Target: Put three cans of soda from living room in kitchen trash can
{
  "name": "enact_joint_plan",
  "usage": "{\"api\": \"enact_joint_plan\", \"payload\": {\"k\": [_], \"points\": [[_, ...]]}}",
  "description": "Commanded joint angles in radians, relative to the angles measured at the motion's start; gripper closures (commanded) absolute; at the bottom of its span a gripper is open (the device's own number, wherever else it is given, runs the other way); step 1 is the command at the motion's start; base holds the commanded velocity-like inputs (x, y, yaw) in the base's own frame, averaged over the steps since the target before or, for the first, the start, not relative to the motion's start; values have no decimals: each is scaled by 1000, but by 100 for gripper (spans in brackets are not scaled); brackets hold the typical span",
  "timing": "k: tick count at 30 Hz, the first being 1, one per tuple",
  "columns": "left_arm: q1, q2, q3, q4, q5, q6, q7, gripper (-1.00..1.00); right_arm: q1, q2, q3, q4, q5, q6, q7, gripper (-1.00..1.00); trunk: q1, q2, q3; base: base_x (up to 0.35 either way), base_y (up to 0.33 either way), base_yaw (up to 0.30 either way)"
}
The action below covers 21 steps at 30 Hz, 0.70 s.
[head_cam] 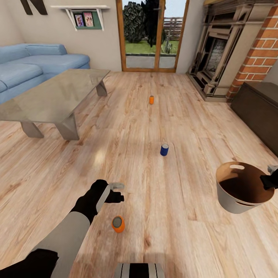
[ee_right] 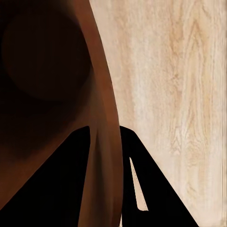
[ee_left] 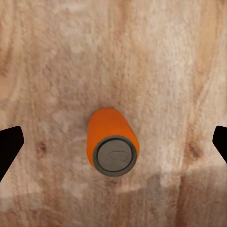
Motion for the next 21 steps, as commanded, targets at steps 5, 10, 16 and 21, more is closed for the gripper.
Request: {"api": "enact_joint_plan", "payload": {"k": [5, 10, 16, 21], "points": [[0, -1, 0, -1, 1, 1, 1, -100, 0, 0, -1, 0, -5, 1, 1, 100, 0, 0, 0, 12, 6, 0], [0, -1, 0, -1, 1, 1, 0, -100, 1, -1, 0, -1, -5, 1, 0, 100, 1, -1, -12, 2, 1, 0], [0, -1, 0, 0, 0, 1, 1, -100, 1, -1, 0, 0, -5, 1, 0, 100, 4, -2, -35, 0, 0, 0], [0, -1, 0, 0, 0, 1, 1, -100, 1, 0, 0, 0, -5, 1, 0, 100, 6, -3, -54, 0, 0, 0]]}}
